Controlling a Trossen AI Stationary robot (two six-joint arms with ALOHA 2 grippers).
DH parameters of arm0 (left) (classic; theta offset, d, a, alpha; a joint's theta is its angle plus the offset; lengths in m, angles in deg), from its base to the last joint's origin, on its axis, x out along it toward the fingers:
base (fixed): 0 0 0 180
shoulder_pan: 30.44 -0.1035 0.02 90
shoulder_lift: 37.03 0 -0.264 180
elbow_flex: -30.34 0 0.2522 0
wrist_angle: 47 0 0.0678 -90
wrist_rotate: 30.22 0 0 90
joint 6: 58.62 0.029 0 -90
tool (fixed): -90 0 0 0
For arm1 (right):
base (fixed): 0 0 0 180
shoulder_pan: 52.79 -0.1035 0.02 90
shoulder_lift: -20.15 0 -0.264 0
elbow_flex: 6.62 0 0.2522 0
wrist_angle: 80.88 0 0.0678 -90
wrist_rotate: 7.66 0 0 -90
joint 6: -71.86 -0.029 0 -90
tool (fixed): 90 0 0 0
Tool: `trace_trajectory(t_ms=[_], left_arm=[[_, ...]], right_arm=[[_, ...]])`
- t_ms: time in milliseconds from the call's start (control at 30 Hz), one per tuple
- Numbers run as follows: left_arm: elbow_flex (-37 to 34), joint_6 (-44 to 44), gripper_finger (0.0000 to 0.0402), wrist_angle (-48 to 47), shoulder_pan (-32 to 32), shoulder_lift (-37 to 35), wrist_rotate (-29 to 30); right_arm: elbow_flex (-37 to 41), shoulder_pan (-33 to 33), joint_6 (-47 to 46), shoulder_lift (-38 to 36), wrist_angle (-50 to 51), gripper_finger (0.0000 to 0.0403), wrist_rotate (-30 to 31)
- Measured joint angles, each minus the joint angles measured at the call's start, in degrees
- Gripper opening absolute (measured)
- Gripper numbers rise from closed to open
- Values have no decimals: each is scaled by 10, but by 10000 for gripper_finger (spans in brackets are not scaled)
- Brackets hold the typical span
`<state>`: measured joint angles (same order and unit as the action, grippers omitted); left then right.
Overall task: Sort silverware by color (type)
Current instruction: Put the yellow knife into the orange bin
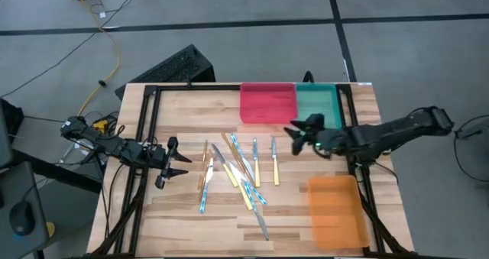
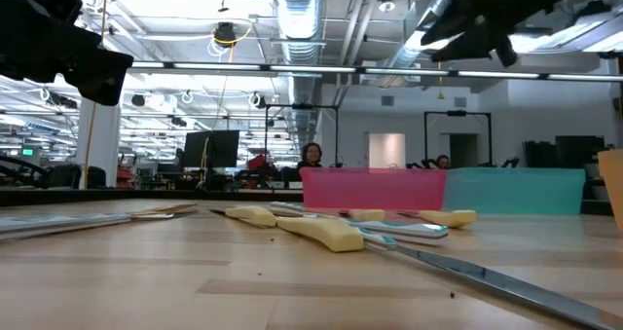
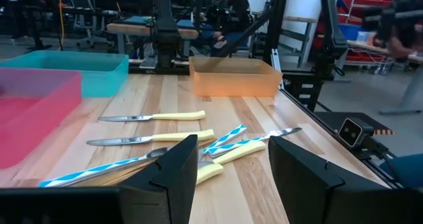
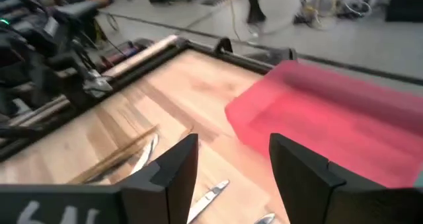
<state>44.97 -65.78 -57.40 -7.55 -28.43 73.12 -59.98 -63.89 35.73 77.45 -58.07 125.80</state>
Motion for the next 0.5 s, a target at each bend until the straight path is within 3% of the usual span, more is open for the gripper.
trace_trajectory(t_ms=[267,500], left_arm=[[0,0,169,-5,0,0,2],[0,0,169,-8,0,0,5]], right_arm=[[-81,0,-183,186,95,210,-9],[-136,0,-336,313,196,210,-80]])
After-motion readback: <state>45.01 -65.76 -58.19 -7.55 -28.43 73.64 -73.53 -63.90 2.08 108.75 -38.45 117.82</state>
